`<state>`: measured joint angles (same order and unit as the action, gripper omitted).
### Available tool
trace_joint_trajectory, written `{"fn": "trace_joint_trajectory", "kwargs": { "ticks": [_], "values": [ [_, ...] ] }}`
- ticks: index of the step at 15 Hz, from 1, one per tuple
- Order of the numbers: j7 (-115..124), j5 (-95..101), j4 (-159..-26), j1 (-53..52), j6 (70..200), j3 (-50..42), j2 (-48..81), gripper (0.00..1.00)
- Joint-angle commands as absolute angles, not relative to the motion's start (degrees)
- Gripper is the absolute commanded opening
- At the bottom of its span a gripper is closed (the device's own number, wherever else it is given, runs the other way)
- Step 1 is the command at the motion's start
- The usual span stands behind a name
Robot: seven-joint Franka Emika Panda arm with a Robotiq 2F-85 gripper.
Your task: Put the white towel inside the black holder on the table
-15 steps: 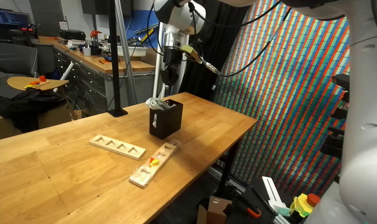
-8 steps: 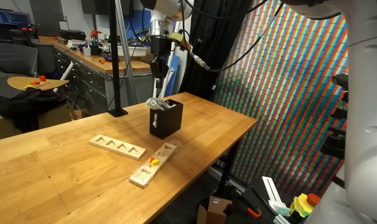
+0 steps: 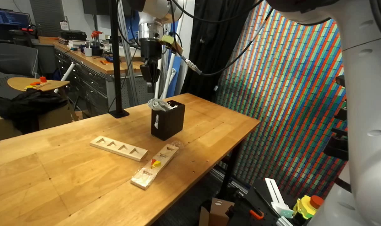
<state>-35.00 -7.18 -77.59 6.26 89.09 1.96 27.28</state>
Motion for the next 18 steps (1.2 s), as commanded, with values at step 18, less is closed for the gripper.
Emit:
{"fn": "trace_joint_trajectory", "kwargs": {
  "ticks": [18],
  "values": [
    [-33.74,-2.7,-78.55,4.93,98.63,2.41,32.73,0.0]
  ]
}}
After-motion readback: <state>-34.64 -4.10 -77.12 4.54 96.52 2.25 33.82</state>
